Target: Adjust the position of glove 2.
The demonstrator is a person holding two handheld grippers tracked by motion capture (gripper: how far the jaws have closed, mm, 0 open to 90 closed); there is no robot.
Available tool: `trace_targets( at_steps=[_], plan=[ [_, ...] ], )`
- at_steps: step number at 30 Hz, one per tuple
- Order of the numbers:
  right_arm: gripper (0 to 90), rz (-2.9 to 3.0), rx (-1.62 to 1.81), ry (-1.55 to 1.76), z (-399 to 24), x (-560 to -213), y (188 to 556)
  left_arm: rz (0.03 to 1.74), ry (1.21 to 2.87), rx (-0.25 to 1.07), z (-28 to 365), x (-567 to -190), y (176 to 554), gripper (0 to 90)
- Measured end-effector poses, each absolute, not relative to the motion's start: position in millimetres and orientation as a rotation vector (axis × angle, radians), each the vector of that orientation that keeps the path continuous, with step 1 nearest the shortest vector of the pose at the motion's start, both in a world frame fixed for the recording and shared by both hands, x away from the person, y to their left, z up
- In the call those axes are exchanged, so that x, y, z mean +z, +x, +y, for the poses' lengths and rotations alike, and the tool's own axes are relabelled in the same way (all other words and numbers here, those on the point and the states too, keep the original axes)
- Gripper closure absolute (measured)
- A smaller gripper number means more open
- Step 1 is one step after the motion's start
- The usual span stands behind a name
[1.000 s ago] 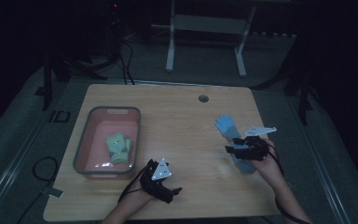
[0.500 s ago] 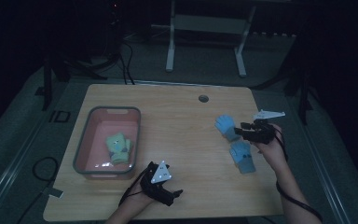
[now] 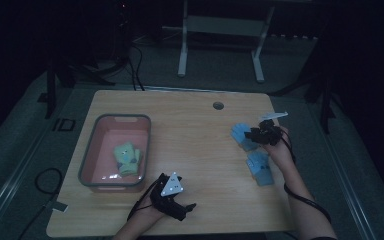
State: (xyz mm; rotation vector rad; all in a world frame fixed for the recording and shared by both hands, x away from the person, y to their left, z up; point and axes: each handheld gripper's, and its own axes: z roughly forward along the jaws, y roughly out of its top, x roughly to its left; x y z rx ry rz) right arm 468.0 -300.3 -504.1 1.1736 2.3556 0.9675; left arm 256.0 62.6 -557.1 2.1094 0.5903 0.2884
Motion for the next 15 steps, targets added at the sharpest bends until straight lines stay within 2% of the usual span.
trace_targets(
  at_steps=[11,15],
  plan=[
    [55.4,2.392,0.857,1.139,-292.9,-533.9,487.6,0.587,2.109,0.290,62.7,-557.9,256.4,1.6],
    [58.9,2.387,0.840,1.115,-290.6,-542.7,486.1,0.585,2.096,0.283,63.2,-557.5,256.1,1.5]
  ],
)
